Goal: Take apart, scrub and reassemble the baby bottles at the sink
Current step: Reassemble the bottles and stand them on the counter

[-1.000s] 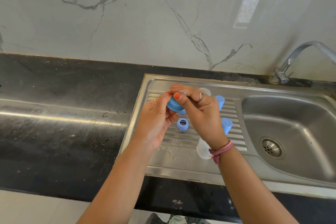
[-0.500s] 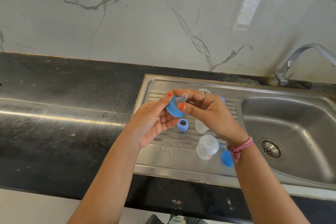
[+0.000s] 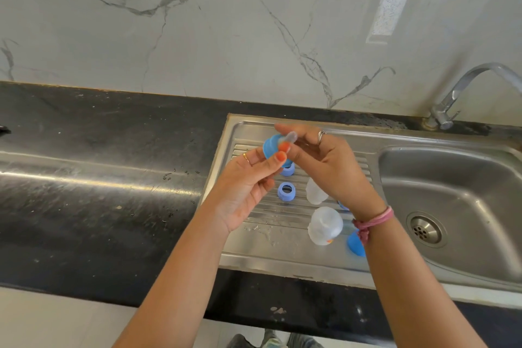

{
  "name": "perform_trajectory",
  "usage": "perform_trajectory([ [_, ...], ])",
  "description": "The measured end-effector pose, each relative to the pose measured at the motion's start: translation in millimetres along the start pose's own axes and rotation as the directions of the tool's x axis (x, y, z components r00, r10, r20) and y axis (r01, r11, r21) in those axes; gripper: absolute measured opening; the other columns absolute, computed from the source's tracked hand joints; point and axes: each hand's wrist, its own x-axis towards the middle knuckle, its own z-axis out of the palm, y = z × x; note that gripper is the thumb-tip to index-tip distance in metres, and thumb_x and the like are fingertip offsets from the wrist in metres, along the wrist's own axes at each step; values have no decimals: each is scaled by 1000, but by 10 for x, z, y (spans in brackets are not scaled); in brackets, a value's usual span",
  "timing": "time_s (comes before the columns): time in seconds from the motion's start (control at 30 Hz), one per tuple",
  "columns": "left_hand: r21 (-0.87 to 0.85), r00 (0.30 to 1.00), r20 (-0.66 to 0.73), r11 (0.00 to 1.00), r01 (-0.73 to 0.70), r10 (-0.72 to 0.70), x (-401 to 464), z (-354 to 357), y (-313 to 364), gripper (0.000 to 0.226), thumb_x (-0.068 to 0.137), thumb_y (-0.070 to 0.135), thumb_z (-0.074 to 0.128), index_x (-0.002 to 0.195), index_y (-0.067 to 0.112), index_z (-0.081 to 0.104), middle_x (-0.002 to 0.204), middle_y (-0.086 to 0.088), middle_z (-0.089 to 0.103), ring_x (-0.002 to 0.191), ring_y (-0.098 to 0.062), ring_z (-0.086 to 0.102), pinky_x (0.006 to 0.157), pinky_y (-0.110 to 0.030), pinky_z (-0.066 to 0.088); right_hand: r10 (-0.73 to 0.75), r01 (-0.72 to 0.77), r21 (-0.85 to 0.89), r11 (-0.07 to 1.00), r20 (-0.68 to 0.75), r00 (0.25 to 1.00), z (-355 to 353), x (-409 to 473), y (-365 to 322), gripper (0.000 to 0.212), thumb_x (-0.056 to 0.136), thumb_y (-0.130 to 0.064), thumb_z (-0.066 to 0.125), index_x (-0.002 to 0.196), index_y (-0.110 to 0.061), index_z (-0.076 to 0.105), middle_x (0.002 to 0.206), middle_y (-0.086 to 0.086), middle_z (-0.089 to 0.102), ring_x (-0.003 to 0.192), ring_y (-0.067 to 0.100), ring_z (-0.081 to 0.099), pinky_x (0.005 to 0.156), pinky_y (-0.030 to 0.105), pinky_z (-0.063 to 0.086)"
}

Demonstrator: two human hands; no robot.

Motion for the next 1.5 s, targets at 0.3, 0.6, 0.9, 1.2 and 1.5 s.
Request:
perform_trajectory([
  [0.3, 71, 955, -146, 966, -250, 258, 26, 188, -64, 13, 84, 28, 69, 91, 23, 79, 94, -4, 75, 93, -15, 71, 76, -22, 54, 46, 38, 334, 942, -240, 970, 192, -31, 3, 15, 94, -9, 60, 98, -14, 73, 105, -4, 74, 105, 14, 68, 88, 24, 52],
  [0.6, 174, 916, -239, 942, -286, 323, 78, 316, -189, 12, 92, 21, 63, 95, 19, 74, 91, -5, 76, 91, -20, 72, 76, -23, 56, 121, 0, 324, 946, -355, 927, 244, -62, -37, 14, 94, -13, 61, 92, -17, 75, 88, -5, 76, 89, 8, 71, 78, 18, 52],
  [0.9, 191, 930, -216, 947, -259, 298, 117, 314, -203, 17, 83, 34, 68, 90, 21, 76, 91, -6, 75, 92, -19, 71, 80, -26, 56, 251, -76, 484, 872, -307, 918, 238, -95, 13, 17, 94, -17, 59, 96, -11, 74, 98, 2, 75, 103, 20, 68, 98, 38, 51],
  [1.2, 307, 997, 28, 949, -78, 73, 89, 119, -70, 16, 80, 33, 70, 87, 21, 78, 91, -6, 73, 89, -16, 69, 74, -21, 54, 68, -100, 130, 986, 235, 970, -326, -99, -6, 41, 89, -10, 58, 130, -6, 56, 127, 7, 63, 116, 16, 62, 95, 25, 49],
  [1.5, 133, 991, -124, 991, -25, 42, 152, 330, -170, 33, 97, 37, 51, 84, 23, 78, 74, -2, 54, 59, -5, 46, 56, -19, 47, 67, -56, 268, 962, -34, 997, -175, -120, 66, 36, 78, 3, 71, 113, -3, 67, 101, -1, 75, 100, 15, 70, 87, 24, 54],
])
